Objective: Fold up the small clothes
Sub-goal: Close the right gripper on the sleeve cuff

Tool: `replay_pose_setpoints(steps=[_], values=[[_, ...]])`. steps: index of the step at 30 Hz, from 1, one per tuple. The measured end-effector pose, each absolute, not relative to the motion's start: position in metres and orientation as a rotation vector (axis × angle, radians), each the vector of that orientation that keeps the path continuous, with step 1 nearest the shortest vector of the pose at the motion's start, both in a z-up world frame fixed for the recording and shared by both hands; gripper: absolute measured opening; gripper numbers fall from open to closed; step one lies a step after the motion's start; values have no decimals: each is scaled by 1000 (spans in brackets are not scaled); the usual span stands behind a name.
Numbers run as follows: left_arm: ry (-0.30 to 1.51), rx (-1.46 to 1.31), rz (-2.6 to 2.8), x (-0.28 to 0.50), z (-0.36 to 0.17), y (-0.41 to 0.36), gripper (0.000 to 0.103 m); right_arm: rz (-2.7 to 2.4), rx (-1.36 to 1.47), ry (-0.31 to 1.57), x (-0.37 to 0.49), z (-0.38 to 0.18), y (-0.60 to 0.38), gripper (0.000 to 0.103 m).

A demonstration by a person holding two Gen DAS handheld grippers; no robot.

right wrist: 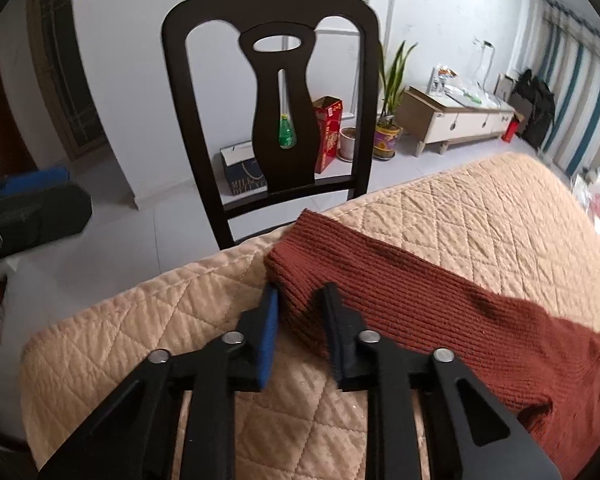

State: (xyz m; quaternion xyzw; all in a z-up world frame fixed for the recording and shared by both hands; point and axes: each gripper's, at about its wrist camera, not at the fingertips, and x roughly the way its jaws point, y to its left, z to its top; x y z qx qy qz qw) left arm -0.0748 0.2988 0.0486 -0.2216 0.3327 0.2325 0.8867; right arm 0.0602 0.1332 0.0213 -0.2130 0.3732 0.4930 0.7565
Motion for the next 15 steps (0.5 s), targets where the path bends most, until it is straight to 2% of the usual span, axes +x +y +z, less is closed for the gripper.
replay_pose_setpoints(steps=[3, 15], values=[[694, -461, 469, -69, 51, 296, 103, 1051, -394, 829, 71, 30, 127, 11], [703, -457, 386, -42, 57, 276, 103, 980, -128, 842, 114, 68, 72, 10]])
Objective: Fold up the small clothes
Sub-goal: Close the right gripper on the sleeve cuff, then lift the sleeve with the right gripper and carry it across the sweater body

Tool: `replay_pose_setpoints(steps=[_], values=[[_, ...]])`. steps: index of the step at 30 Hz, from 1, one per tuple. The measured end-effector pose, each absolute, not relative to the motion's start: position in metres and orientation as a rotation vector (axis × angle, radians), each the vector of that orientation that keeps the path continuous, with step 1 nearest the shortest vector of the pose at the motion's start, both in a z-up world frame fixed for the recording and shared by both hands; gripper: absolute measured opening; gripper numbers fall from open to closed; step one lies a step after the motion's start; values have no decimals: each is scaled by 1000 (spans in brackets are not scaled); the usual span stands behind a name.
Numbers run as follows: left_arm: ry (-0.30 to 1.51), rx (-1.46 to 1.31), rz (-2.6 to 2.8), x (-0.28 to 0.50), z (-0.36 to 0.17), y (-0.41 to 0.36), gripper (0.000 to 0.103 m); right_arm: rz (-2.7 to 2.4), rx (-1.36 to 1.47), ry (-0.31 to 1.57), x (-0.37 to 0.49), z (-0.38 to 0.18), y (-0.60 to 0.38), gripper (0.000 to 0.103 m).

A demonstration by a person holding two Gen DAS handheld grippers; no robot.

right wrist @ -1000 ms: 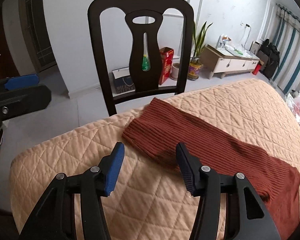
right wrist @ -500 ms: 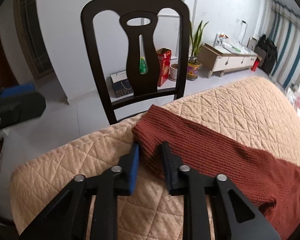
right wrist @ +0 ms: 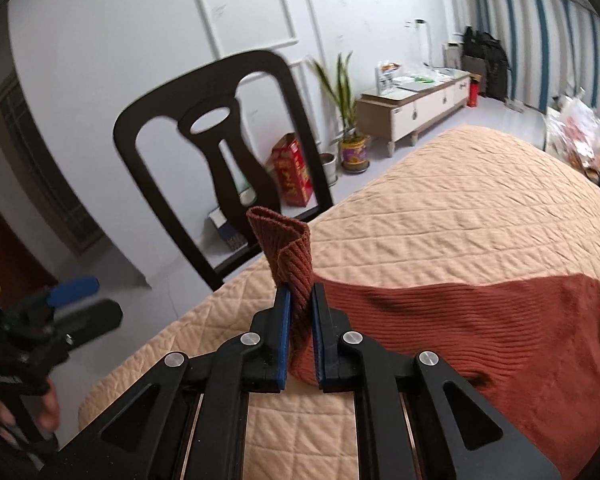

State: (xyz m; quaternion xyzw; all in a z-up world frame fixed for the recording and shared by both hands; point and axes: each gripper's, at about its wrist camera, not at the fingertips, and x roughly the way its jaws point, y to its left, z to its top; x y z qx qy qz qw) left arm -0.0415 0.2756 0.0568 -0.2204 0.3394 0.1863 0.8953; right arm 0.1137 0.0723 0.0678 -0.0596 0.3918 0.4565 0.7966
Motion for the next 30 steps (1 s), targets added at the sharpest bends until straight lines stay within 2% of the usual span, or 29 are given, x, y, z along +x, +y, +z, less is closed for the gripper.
replay_pose_setpoints(steps=[10, 30], values=[[717, -423, 296, -8, 63, 248, 103, 875, -23, 777, 131, 91, 23, 10], [797, -324, 151, 81, 54, 176, 103, 547, 207, 742, 160, 80, -95, 9]])
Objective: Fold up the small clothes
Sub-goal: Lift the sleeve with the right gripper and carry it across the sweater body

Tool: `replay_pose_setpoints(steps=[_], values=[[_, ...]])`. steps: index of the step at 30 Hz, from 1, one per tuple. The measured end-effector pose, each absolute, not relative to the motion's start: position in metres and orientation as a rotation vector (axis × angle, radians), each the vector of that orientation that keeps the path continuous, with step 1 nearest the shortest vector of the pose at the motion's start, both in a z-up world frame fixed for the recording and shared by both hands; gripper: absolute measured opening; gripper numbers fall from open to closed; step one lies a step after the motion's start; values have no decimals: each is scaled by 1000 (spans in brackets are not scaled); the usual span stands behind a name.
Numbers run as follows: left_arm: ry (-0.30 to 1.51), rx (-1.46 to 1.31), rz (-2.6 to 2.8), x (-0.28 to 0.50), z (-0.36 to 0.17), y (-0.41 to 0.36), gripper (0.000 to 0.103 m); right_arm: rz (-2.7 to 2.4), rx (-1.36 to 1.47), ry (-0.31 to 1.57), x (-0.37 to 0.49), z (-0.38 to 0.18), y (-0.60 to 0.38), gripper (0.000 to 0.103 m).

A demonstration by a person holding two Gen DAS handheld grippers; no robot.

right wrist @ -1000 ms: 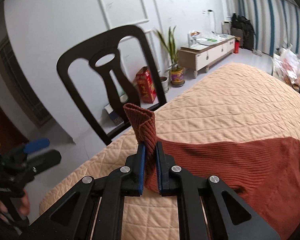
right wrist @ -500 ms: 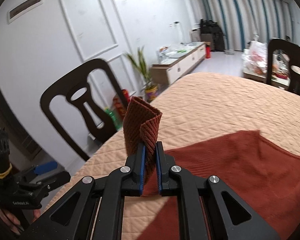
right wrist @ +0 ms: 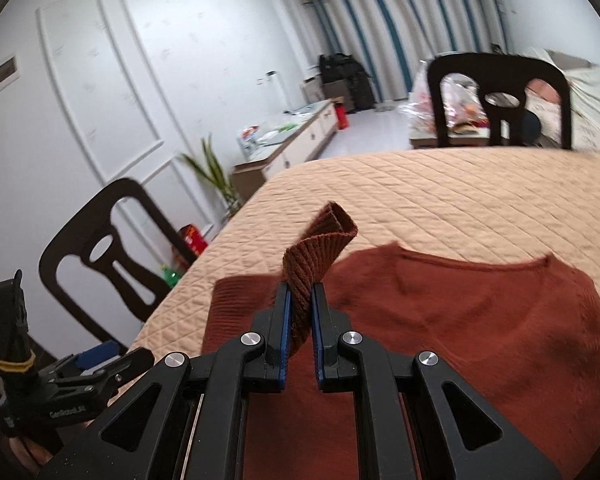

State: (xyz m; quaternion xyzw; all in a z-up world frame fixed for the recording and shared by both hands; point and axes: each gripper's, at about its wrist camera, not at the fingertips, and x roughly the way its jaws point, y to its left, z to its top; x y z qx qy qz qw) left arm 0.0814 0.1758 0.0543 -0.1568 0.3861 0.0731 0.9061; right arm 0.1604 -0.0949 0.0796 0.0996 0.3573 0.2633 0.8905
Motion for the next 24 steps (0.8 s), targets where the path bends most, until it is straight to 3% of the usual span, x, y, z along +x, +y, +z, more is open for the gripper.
replay_pose_setpoints(steps=[24], values=[[903, -159, 196, 144, 23, 131, 103, 401, 305, 882, 157, 32, -153, 10]])
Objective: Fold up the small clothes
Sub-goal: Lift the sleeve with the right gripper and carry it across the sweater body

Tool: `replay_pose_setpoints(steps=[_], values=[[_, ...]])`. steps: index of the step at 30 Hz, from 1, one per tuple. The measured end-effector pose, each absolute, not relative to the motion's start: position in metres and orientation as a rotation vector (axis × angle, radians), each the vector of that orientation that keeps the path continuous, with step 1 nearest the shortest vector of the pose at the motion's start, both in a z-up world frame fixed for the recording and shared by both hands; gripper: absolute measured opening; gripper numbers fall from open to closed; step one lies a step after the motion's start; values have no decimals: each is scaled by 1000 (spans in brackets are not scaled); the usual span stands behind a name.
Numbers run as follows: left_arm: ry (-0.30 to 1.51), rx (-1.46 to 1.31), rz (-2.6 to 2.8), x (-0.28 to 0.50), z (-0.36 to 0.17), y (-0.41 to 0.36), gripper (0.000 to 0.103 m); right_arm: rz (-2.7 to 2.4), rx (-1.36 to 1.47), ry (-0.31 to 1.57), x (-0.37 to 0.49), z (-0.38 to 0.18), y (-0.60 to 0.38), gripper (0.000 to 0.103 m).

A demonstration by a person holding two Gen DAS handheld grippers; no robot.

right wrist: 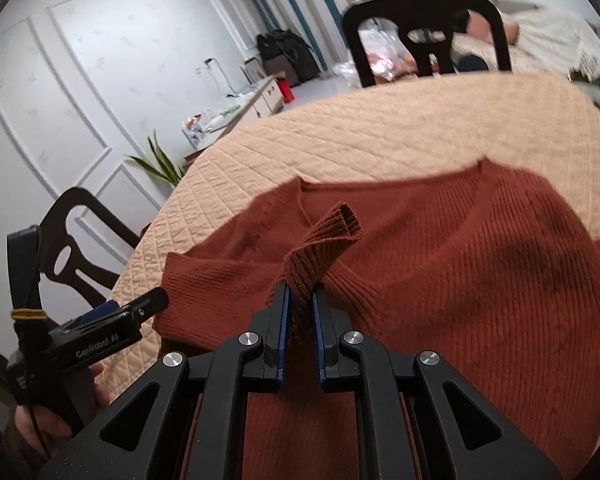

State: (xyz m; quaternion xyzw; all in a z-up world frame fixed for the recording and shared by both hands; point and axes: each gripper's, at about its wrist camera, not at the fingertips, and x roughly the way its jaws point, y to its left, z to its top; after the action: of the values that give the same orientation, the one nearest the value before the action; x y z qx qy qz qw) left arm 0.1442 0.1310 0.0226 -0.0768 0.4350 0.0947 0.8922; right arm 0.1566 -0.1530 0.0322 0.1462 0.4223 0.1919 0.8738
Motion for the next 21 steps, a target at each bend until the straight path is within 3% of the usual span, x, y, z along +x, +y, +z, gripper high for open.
replay_pose_setpoints(steps=[6, 13, 21], values=[[926, -172, 217, 145, 17, 136, 103, 315, 304, 884, 150, 33, -173, 18], [927, -155, 229, 146, 19, 132, 103, 252, 348, 894, 156, 33, -198, 19], [929, -139, 251, 140, 23, 132, 103, 232, 118, 974, 163, 22, -170, 24]])
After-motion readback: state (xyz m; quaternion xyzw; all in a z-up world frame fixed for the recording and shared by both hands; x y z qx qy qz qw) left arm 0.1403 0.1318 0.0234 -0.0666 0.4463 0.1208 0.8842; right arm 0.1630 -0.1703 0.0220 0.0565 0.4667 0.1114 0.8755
